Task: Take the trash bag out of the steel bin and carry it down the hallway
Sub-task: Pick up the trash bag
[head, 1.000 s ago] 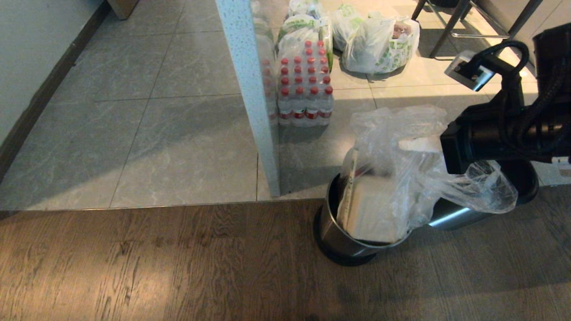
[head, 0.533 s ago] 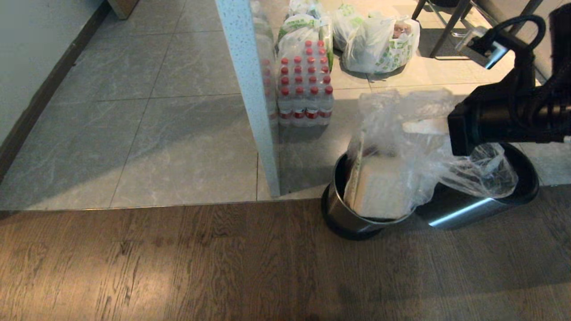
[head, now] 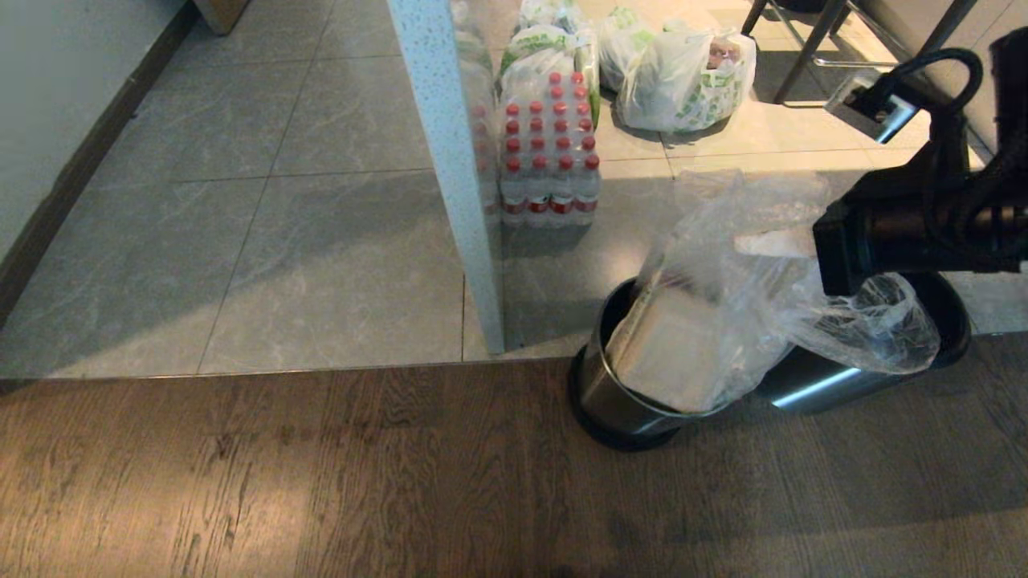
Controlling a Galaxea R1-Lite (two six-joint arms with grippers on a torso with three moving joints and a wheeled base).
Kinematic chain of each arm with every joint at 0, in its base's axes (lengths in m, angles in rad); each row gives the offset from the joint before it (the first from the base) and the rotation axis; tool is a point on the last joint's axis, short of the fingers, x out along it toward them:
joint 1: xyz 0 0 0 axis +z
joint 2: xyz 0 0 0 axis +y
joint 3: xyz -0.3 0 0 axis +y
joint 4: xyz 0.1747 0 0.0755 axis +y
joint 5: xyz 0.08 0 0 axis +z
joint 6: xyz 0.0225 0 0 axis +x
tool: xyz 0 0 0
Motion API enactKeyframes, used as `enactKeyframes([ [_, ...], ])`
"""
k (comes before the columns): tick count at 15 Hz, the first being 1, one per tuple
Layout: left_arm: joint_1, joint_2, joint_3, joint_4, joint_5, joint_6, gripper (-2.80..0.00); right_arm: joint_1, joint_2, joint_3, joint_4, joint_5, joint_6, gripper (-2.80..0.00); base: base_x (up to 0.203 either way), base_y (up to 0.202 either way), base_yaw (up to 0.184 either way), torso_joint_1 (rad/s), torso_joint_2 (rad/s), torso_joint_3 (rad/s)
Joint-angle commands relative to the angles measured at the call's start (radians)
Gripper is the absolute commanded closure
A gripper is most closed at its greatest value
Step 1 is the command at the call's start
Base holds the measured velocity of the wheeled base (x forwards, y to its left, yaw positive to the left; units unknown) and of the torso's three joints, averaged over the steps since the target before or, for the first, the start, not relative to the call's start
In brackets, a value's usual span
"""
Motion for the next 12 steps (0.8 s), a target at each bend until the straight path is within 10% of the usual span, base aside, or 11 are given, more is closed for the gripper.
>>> enactKeyframes([
  [1,0.000,0.000,0.002,0.000,0.000,0.000,0.00,-0.003,0.006,-0.063,-0.005,0.003,-0.002,0.00,0.000,0.000,0.000,0.000,0.00,0.000],
  [12,0.000,0.000,0.002,0.000,0.000,0.000,0.00,-0.013,0.009,-0.184,0.052,0.005,-0.003,0.00,0.000,0.000,0.000,0.000,0.00,0.000],
])
